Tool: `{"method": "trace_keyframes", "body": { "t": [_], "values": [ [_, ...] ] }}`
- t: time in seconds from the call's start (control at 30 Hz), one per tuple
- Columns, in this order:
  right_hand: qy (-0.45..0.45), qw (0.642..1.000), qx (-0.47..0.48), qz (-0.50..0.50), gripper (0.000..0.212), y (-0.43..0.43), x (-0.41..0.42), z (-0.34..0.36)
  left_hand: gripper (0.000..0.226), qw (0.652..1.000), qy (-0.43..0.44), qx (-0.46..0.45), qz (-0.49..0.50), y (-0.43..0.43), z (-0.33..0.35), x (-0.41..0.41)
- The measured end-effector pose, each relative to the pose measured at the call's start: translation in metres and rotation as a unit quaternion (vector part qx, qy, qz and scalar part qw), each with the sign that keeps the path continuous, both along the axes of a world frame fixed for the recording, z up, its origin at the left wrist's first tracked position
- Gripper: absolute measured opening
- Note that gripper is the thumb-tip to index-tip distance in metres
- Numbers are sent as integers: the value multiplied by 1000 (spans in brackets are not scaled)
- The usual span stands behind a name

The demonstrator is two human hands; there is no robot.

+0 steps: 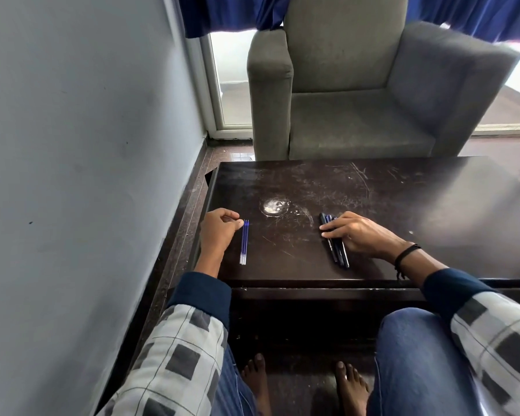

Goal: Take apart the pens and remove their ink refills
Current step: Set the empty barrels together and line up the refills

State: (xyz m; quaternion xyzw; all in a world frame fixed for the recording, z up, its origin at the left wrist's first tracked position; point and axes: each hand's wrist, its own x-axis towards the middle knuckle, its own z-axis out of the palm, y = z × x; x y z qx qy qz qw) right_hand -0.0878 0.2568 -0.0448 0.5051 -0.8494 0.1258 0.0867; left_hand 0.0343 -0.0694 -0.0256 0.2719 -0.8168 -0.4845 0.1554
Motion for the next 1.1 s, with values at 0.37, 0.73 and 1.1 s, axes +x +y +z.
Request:
{"method": "trace_keyframes", "body": {
  "t": [0.37, 0.73, 1.1],
  "values": [
    [-41, 990, -76, -110, 47, 3, 14, 5, 18, 989, -84, -94, -79, 6, -3, 2],
    [-270, 912, -49, -305, 27, 9, 43, 22, 14, 993, -63, -77, -68, 9, -2, 3],
    [-281, 903, -52, -321, 37, -6, 53, 23, 13, 993, -61, -74, -66, 9, -3, 3]
  ]
}}
